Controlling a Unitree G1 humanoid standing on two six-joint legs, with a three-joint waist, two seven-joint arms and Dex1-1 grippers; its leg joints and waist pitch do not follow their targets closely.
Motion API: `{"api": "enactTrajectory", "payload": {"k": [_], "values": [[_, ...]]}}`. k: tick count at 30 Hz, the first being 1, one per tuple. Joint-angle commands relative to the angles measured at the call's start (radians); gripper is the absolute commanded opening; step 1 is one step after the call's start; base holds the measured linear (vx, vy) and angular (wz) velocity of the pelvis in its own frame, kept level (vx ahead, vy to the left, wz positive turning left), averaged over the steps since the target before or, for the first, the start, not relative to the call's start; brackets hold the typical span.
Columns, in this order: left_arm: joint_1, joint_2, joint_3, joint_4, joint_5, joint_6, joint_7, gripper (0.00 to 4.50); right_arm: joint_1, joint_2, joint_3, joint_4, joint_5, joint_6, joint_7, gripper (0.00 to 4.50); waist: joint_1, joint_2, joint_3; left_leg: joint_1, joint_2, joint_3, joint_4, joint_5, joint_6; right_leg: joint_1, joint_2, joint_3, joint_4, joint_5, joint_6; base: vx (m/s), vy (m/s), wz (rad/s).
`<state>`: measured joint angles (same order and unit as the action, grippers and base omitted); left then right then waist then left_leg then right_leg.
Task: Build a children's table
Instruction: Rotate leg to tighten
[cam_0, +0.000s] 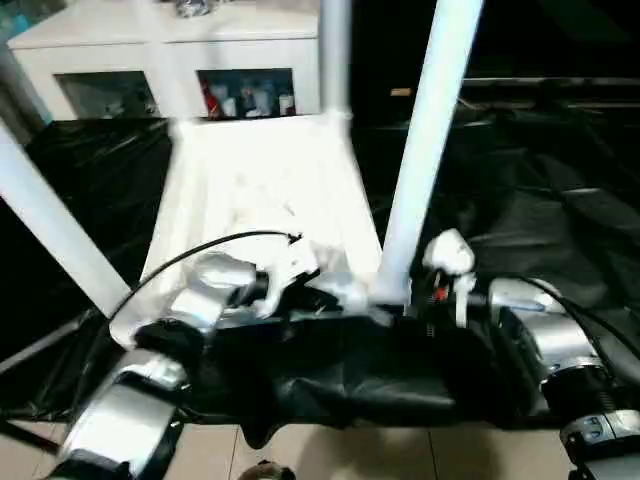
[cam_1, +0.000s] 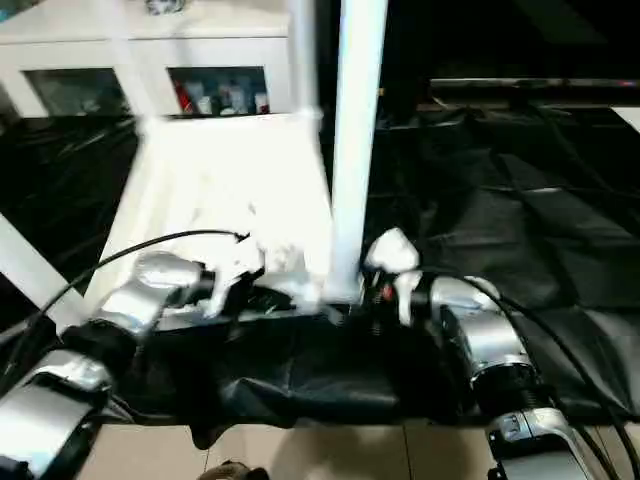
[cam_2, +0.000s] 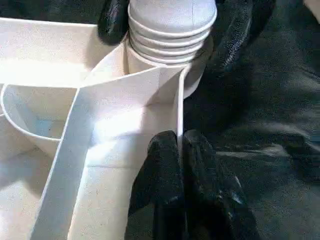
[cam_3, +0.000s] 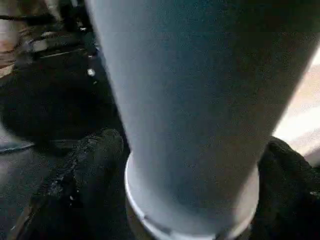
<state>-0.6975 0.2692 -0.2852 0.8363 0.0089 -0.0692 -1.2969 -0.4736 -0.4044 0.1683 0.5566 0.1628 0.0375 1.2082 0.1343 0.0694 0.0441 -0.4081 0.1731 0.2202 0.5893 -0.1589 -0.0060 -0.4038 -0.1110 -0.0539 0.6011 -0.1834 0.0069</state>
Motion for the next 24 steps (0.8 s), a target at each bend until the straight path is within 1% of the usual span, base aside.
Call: {"api": "enactTrajectory", "payload": {"k": [1,2,3,4,5,7,8,10,13,15,16,17,18,19,20,21,22,23,24], "values": [[0.013,-0.002,-0.002,-0.034,-0.033,-0.009,-0.050,0.00,-0.023,-0.004,0.015,-0.005,-0.009,0.011,0.016,3.86,-0.005,-0.034,-0.069,0.032,0.064,-0.032,-0.065,-0.211,0.100,0.031,-0.051,0.030,-0.062,-0.171,-0.246,0.000,0.000,0.00],[0.013,0.001,-0.001,-0.037,-0.031,-0.013,-0.050,0.00,-0.031,0.004,0.013,0.001,-0.007,0.013,0.011,3.71,-0.004,-0.033,-0.068,0.033,0.065,-0.033,-0.066,-0.217,0.094,0.031,-0.052,0.030,-0.062,-0.185,-0.244,0.000,0.000,0.00],[0.014,0.002,0.001,-0.039,-0.032,-0.010,-0.052,0.00,-0.036,0.011,0.012,0.004,-0.003,0.015,0.009,3.61,-0.005,-0.033,-0.066,0.035,0.065,-0.034,-0.069,-0.242,0.076,0.030,-0.053,0.031,-0.066,-0.224,-0.237,0.000,0.000,0.00],[0.017,0.004,0.001,-0.046,-0.033,-0.007,-0.053,0.00,-0.037,0.012,0.012,0.004,0.000,0.017,0.012,3.54,-0.005,-0.033,-0.065,0.036,0.066,-0.034,-0.071,-0.252,0.069,0.029,-0.053,0.031,-0.067,-0.236,-0.234,0.000,0.000,0.00],[0.020,0.006,0.001,-0.053,-0.035,-0.003,-0.054,0.00,-0.038,0.014,0.014,0.003,0.004,0.018,0.017,3.51,-0.006,-0.034,-0.065,0.035,0.067,-0.035,-0.072,-0.261,0.059,0.030,-0.053,0.032,-0.066,-0.242,-0.231,0.000,0.000,0.00],[0.022,0.008,0.001,-0.058,-0.036,0.000,-0.055,0.00,-0.038,0.015,0.015,0.002,0.005,0.019,0.020,3.27,-0.005,-0.034,-0.065,0.037,0.067,-0.035,-0.073,-0.263,0.052,0.030,-0.053,0.033,-0.065,-0.231,-0.232,0.000,0.000,0.00],[0.027,0.009,0.003,-0.063,-0.035,0.004,-0.057,0.00,-0.037,0.015,0.017,0.001,0.008,0.020,0.027,3.11,-0.005,-0.035,-0.066,0.037,0.067,-0.034,-0.072,-0.259,0.052,0.030,-0.052,0.033,-0.065,-0.222,-0.233,0.000,0.000,0.00],[0.031,0.009,0.005,-0.066,-0.034,0.004,-0.053,0.00,-0.032,0.014,0.020,-0.005,0.013,0.027,0.041,3.11,-0.006,-0.035,-0.065,0.036,0.065,-0.033,-0.071,-0.247,0.057,0.031,-0.051,0.033,-0.062,-0.193,-0.240,0.000,0.000,0.00],[0.035,0.003,0.010,-0.063,-0.031,0.004,-0.033,0.00,-0.016,0.014,0.020,-0.013,0.011,0.031,0.044,2.85,-0.005,-0.036,-0.065,0.037,0.065,-0.032,-0.070,-0.245,0.058,0.031,-0.052,0.033,-0.064,-0.201,-0.239,0.000,0.000,0.00],[0.034,-0.001,0.013,-0.059,-0.029,0.004,-0.016,0.00,-0.009,0.017,0.018,-0.013,0.008,0.032,0.033,2.81,-0.005,-0.036,-0.065,0.037,0.065,-0.033,-0.069,-0.244,0.057,0.031,-0.053,0.033,-0.064,-0.202,-0.239,0.000,0.000,0.00],[0.025,-0.015,0.022,-0.035,-0.016,0.007,0.044,0.00,0.004,0.030,0.010,-0.004,-0.007,0.044,-0.021,2.80,-0.005,-0.035,-0.064,0.038,0.066,-0.033,-0.071,-0.245,0.055,0.030,-0.052,0.034,-0.065,-0.210,-0.235,0.000,0.000,0.00],[0.015,-0.025,0.028,-0.013,-0.006,0.005,0.090,0.00,0.007,0.040,0.005,0.007,-0.019,0.044,-0.063,2.77,-0.006,-0.035,-0.060,0.039,0.065,-0.032,-0.073,-0.268,0.046,0.027,-0.051,0.034,-0.070,-0.239,-0.229,0.000,0.000,0.00],[-0.009,-0.045,0.040,0.033,0.015,0.012,0.189,0.00,0.006,0.070,-0.014,0.043,-0.042,0.036,-0.172,2.75,-0.011,-0.036,-0.058,0.039,0.063,-0.034,-0.077,-0.289,0.027,0.027,-0.053,0.035,-0.074,-0.285,-0.217,0.000,0.000,0.00],[-0.009,-0.045,0.040,0.033,0.015,0.012,0.189,0.00,0.006,0.070,-0.014,0.043,-0.042,0.036,-0.172,2.75,-0.011,-0.036,-0.058,0.039,0.063,-0.034,-0.077,-0.289,0.027,0.027,-0.053,0.035,-0.074,-0.285,-0.217,0.000,0.000,0.00],[-0.037,-0.074,0.057,0.077,0.027,0.029,0.294,0.00,-0.003,0.115,-0.049,0.095,-0.057,0.038,-0.319,2.75,-0.020,-0.037,-0.054,0.044,0.061,-0.038,-0.082,-0.345,-0.010,0.024,-0.057,0.036,-0.082,-0.373,-0.195,0.000,0.000,0.00],[-0.046,-0.087,0.065,0.091,0.027,0.036,0.330,0.00,-0.007,0.134,-0.065,0.114,-0.059,0.044,-0.377,2.75,-0.024,-0.037,-0.053,0.046,0.060,-0.042,-0.084,-0.365,-0.023,0.024,-0.058,0.035,-0.086,-0.400,-0.187,0.000,0.000,0.00],[-0.055,-0.101,0.072,0.100,0.025,0.044,0.360,0.00,-0.010,0.152,-0.081,0.129,-0.057,0.046,-0.427,2.74,-0.034,-0.035,-0.053,0.049,0.059,-0.046,-0.086,-0.394,-0.038,0.022,-0.057,0.034,-0.088,-0.431,-0.178,0.000,0.000,0.00],[-0.059,-0.106,0.073,0.104,0.026,0.045,0.371,0.00,-0.011,0.159,-0.087,0.135,-0.056,0.048,-0.447,2.74,-0.040,-0.040,-0.053,0.046,0.058,-0.047,-0.088,-0.409,-0.040,0.025,-0.056,0.034,-0.092,-0.436,-0.167,0.000,0.000,0.00],[-0.077,-0.133,0.071,0.126,0.039,0.049,0.433,0.00,-0.022,0.200,-0.120,0.168,-0.049,0.057,-0.560,2.74,-0.044,-0.038,-0.053,0.045,0.058,-0.047,-0.089,-0.414,-0.036,0.022,-0.056,0.036,-0.093,-0.436,-0.166,0.000,0.000,0.00]]}}
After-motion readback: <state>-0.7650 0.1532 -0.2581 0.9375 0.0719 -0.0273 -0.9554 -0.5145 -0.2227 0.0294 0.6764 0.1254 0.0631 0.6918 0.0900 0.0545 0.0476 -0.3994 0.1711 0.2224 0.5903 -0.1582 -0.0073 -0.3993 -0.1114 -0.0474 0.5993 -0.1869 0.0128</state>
